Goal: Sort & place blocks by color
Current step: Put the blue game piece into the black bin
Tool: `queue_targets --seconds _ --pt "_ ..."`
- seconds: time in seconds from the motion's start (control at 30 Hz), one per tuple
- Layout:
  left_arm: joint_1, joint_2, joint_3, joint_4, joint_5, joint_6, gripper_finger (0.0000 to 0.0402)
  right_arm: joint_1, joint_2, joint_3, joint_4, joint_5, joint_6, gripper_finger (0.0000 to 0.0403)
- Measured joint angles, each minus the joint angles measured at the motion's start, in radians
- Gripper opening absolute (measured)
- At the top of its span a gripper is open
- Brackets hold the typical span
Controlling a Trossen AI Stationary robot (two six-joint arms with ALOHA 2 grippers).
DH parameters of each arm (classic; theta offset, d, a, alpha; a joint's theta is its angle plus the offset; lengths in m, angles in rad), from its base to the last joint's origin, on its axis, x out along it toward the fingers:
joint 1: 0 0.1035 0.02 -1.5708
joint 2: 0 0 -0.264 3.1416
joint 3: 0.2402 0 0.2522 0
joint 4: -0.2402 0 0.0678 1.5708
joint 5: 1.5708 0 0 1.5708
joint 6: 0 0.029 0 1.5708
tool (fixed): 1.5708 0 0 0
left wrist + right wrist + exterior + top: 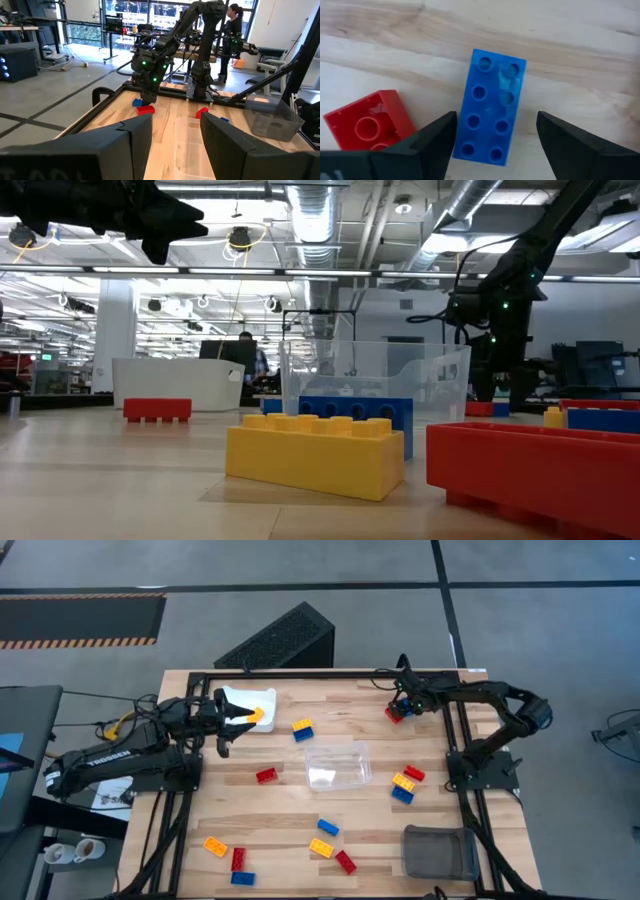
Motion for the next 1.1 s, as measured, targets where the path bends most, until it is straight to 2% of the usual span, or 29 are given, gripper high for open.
queue_targets --seconds 0.23,0.47,0.6,0.8,0.97,1.1 --pt "0.0 0.0 0.0 0.0 0.014 0.0 0.0153 0.002 0.0 0.001 -0.006 -0.017 0.005 0.0241" --pt "0.0 0.0 0.0 0.0 0.016 -0.003 0.0153 0.003 -0.014 0.001 -0.014 -0.031 -0.033 0.0125" --pt "0.0 0.0 0.0 0.0 0.016 -0.028 0.0153 0.031 -0.086 0.0 -0.017 -0.028 -0.037 0.0125" --pt "0.0 0.0 0.0 0.006 0.016 -0.046 0.0153 0.131 -0.287 0.0 -0.049 -0.024 -0.033 0.0125" --pt "0.0 0.0 0.0 0.01 0.016 -0.049 0.0153 0.298 -0.458 0.0 -0.046 -0.024 -0.085 0.0125" --pt "0.0 0.0 0.0 0.014 0.016 -0.057 0.0153 0.462 -0.548 0.0 -0.049 -0.025 -0.127 0.0125"
